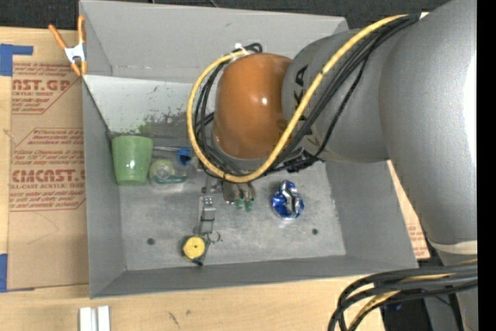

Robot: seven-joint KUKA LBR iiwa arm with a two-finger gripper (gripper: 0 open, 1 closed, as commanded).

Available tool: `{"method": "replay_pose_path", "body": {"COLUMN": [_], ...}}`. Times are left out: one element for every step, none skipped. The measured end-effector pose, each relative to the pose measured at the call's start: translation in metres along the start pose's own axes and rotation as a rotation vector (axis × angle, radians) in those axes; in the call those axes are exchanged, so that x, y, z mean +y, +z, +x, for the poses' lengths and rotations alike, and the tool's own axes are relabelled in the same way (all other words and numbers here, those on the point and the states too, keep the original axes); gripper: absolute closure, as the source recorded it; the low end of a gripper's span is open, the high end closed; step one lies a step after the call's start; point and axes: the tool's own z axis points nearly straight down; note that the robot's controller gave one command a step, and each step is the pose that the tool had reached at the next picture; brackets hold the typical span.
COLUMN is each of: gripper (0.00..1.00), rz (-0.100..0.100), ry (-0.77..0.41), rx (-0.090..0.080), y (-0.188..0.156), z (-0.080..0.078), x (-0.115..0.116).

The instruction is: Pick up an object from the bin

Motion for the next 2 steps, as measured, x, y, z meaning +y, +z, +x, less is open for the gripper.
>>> {"method": "replay_pose_path", "body": {"gripper": [0.0, 0.0], "rz": [0.003, 0.003], "ry": [-0.525, -0.842], "rx": [-0.005, -0.004], "y": [0.068, 0.081], "z": [0.037, 0.034], "x": [-0.038, 0.006]}}
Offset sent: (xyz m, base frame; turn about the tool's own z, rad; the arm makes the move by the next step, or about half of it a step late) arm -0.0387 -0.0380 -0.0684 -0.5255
